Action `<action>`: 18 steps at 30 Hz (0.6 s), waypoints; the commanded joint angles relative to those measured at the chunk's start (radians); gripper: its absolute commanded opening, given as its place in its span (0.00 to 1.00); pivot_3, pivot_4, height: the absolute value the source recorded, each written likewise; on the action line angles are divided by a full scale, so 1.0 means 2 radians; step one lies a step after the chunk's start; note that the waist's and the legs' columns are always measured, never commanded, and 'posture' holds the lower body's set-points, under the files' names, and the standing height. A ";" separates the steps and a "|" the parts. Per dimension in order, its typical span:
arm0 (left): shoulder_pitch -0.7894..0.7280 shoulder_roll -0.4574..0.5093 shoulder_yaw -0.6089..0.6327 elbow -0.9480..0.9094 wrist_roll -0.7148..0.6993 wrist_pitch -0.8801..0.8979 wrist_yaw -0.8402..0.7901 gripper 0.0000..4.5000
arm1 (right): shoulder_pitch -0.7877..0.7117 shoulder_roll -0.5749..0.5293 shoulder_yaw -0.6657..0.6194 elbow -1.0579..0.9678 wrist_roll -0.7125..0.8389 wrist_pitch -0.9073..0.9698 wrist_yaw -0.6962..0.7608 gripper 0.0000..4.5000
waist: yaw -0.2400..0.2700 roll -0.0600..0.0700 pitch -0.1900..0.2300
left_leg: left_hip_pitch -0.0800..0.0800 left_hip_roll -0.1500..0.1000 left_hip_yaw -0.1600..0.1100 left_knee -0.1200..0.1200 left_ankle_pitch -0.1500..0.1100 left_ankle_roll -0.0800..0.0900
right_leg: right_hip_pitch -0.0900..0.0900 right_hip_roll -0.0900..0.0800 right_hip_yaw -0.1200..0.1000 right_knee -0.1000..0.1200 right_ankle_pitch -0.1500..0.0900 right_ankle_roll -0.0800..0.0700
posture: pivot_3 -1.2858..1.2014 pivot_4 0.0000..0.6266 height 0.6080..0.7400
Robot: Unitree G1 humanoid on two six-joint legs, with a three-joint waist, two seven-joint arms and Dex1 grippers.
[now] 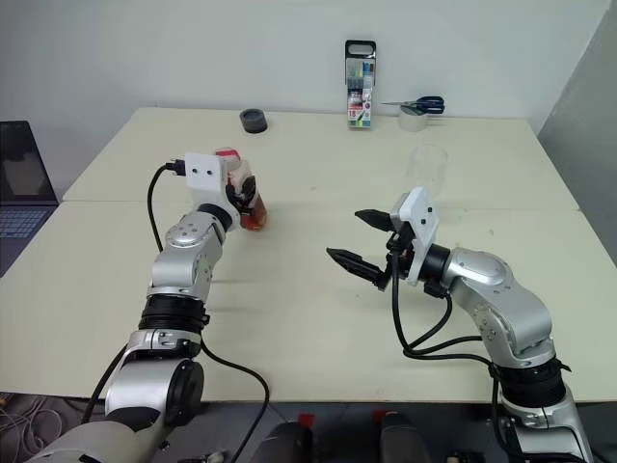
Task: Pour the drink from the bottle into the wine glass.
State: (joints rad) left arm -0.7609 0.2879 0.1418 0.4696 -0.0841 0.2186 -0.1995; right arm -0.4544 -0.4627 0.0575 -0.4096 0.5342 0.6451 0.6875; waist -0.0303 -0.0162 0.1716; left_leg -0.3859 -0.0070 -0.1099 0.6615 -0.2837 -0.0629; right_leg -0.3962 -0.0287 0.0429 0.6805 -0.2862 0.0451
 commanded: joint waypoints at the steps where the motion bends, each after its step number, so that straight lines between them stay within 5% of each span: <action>1: 0.016 0.001 -0.013 -0.046 -0.020 -0.019 -0.053 0.42 | 0.002 -0.008 -0.013 -0.026 0.000 -0.012 -0.003 1.00 | 0.000 0.000 0.000 | 0.000 0.000 0.000 0.000 0.000 0.000 | 0.000 0.000 0.000 0.000 0.000 0.000 | 0.52 0.24 1.00; 18: 0.015 0.016 -0.089 -0.099 -0.127 0.029 -0.370 0.42 | 0.035 -0.054 -0.063 -0.124 0.034 0.060 -0.063 1.00 | 0.000 0.000 0.000 | 0.000 0.000 0.000 0.000 0.000 0.001 | 0.000 0.000 0.000 0.000 0.000 0.000 | 0.52 0.24 1.00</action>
State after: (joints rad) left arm -0.6855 0.3116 -0.0205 0.3059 -0.2993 0.2870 -0.8528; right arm -0.3655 -0.5678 -0.0327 -0.6028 0.5684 0.7306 0.5889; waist -0.0307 -0.0163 0.1718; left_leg -0.3868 -0.0073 -0.1104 0.6618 -0.2845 -0.0615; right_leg -0.3960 -0.0285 0.0425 0.6804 -0.2863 0.0452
